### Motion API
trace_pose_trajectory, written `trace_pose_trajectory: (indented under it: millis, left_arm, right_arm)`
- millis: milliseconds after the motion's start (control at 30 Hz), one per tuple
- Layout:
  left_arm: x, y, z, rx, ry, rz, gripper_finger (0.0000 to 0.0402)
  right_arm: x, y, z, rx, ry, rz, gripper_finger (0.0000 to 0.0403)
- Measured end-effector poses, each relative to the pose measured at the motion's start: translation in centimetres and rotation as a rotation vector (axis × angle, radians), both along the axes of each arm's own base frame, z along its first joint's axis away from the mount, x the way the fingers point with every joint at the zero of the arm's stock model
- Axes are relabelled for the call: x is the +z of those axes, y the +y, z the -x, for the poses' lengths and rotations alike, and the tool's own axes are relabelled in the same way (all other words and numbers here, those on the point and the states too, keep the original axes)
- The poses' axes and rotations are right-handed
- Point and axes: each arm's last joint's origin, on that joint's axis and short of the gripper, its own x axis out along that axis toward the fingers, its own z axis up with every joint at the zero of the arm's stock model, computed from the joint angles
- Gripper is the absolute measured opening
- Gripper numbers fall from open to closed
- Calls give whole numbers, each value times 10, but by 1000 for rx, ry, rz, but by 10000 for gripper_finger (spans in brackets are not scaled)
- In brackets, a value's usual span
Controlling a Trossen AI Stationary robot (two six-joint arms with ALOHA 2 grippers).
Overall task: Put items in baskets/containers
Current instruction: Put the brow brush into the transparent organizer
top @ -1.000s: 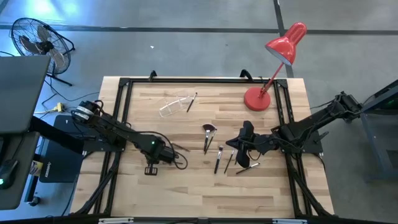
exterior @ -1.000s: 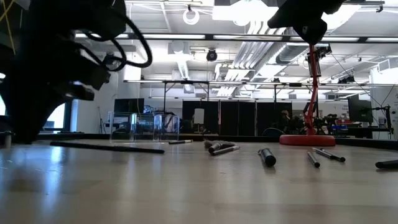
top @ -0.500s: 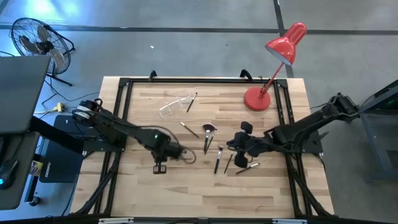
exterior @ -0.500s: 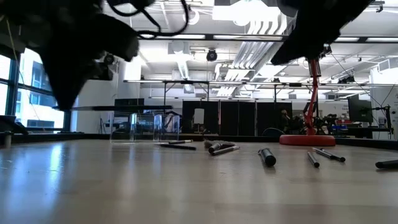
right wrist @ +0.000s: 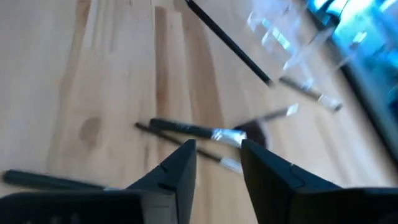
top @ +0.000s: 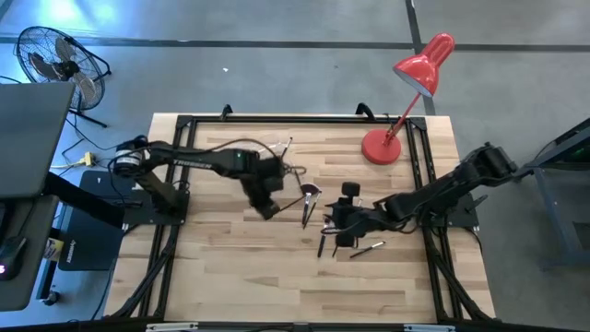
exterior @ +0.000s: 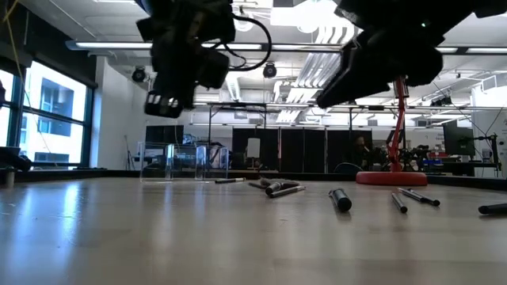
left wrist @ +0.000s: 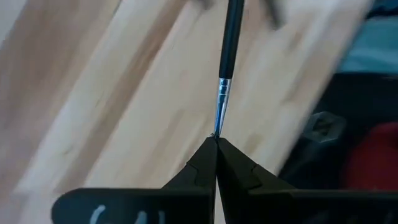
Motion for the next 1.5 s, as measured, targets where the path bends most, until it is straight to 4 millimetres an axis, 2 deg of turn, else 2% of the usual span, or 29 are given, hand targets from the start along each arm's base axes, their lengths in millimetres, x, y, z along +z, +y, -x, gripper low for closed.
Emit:
trace_pose_trajectory:
  millis: [233, 400, 567, 733, 900, 1367, 1500]
  left_arm:
    - [13, 19, -15, 99, -158, 170, 0]
    - [14, 22, -15, 115, -164, 178, 0]
    - [14, 21, -16, 128, -158, 167, 0]
    - [14, 23, -17, 167, -156, 137, 0]
    - [13, 23, -17, 189, -142, 141, 0]
    - [12, 19, -17, 209, -118, 135, 0]
    - [13, 18, -17, 211, -121, 129, 0]
  right_arm:
    - [3, 1, -11, 54, -27, 283, 153]
    - [14, 4, -16, 97, -23, 481, 157]
    - [29, 9, -39, 197, 73, 658, 144]
    - [19, 12, -66, 293, 272, 770, 135]
    - [6, 8, -81, 208, 373, 870, 134]
    - [6, 3, -85, 155, 360, 863, 132]
    - [5, 1, -85, 164, 375, 861, 114]
